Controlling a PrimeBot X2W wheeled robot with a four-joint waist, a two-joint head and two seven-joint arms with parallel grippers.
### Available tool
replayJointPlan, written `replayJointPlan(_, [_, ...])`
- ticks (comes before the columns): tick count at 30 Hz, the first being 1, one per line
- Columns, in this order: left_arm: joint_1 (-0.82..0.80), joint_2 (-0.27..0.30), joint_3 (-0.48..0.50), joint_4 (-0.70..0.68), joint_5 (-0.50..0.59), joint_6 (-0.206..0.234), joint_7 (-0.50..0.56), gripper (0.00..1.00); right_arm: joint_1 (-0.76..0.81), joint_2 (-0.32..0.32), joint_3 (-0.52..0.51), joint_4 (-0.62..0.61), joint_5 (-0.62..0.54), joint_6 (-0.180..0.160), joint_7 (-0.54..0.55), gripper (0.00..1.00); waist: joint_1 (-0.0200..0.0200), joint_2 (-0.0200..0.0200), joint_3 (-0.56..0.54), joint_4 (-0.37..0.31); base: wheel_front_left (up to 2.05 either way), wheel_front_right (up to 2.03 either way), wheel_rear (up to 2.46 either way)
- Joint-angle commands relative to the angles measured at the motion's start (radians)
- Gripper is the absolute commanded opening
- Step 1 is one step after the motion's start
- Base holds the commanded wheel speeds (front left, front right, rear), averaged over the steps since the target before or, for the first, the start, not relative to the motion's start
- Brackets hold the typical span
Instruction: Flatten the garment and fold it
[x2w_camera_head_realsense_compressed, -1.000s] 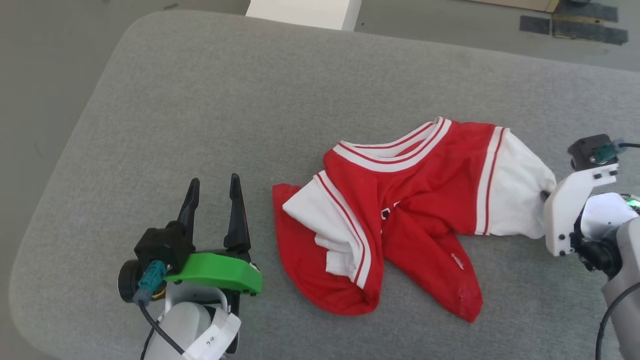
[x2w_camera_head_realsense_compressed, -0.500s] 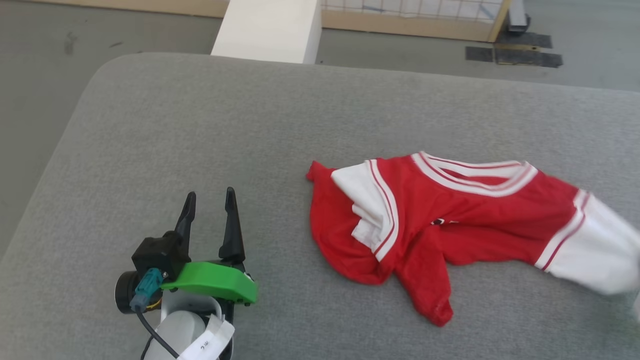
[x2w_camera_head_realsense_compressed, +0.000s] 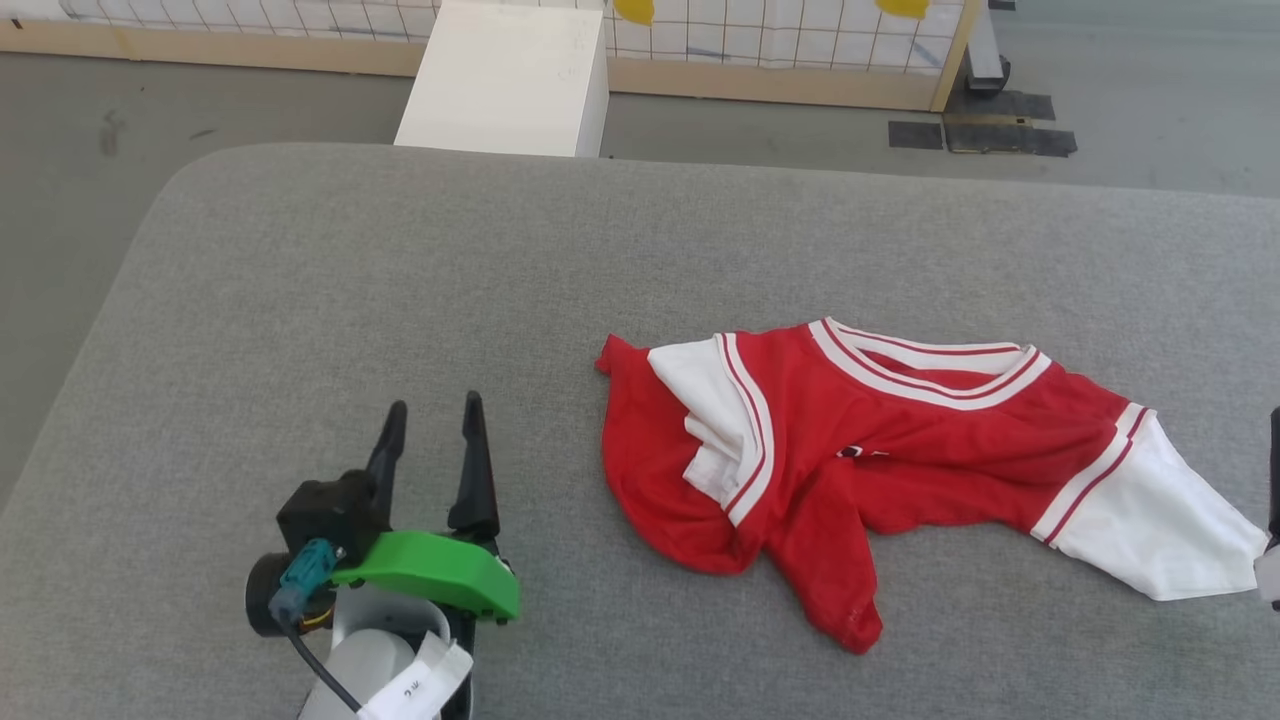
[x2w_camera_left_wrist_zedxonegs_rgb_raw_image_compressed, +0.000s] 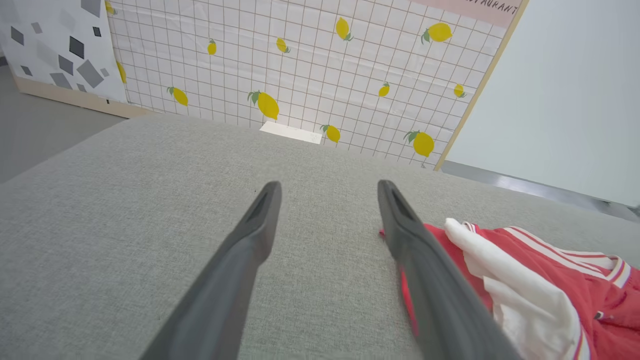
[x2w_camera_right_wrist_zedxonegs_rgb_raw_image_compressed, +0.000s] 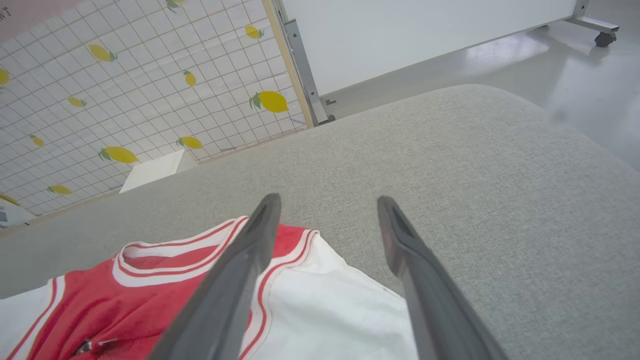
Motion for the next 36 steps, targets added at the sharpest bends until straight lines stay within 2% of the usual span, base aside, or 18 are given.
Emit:
replayJointPlan(1, [-0.001,-0.004,-0.010,0.003,-0.012,-0.014,0.018,1.00,0.007,0.010,0.005,-0.016,0.007,-0.002,-0.008,1.00,0.0000,0.0000,-0.006,-0.002,0.00,0.00,0.00])
replayJointPlan(6, [-0.112,-0.008,-0.063,0.033,-0.060,-0.044,0.169,1.00,0.020,0.023,0.025,-0.049,0.008,-0.002,-0.005,1.00,0.0000,0.0000,-0.003,-0.007,0.00,0.00,0.00])
replayJointPlan(9, [-0.221,-0.010,-0.114,0.080,-0.093,-0.047,0.342,1.00,0.020,0.029,0.034,-0.057,0.005,-0.002,0.001,1.00,0.0000,0.0000,0.007,-0.016,0.00,0.00,0.00])
replayJointPlan(15, [-0.410,-0.013,-0.239,0.189,-0.129,-0.014,0.699,1.00,0.014,0.037,0.045,-0.055,0.001,-0.002,0.011,1.00,0.0000,0.0000,0.039,-0.053,0.00,0.00,0.00])
replayJointPlan(19, [-0.473,-0.013,-0.299,0.248,-0.139,0.026,0.852,1.00,0.012,0.040,0.047,-0.049,-0.001,-0.002,0.008,1.00,0.0000,0.0000,0.059,-0.083,0.00,0.00,0.00])
replayJointPlan(23, [-0.492,-0.013,-0.324,0.265,-0.171,0.040,0.902,1.00,0.009,0.041,0.043,-0.042,0.001,-0.002,0.003,1.00,0.0000,0.0000,0.075,-0.104,0.00,0.00,0.00])
replayJointPlan(30, [-0.505,-0.013,-0.357,0.278,-0.198,0.047,0.889,1.00,0.002,0.041,0.043,-0.033,0.001,-0.002,-0.005,1.00,0.0000,0.0000,0.093,-0.116,0.00,0.00,0.00])
replayJointPlan(31, [-0.508,-0.013,-0.361,0.278,-0.201,0.046,0.878,0.45,0.000,0.041,0.044,-0.032,0.000,-0.002,-0.006,1.00,0.0000,0.0000,0.096,-0.116,0.00,0.00,0.00])
replayJointPlan(33, [-0.514,-0.013,-0.369,0.282,-0.205,0.045,0.862,0.00,-0.004,0.041,0.050,-0.028,-0.002,-0.002,-0.007,1.00,0.0000,0.0000,0.097,-0.114,0.00,0.00,0.00])
replayJointPlan(36, [-0.520,-0.013,-0.373,0.285,-0.214,0.044,0.842,0.00,-0.009,0.040,0.058,-0.021,-0.002,-0.002,-0.007,1.00,0.0000,0.0000,0.095,-0.109,0.00,0.00,0.00])
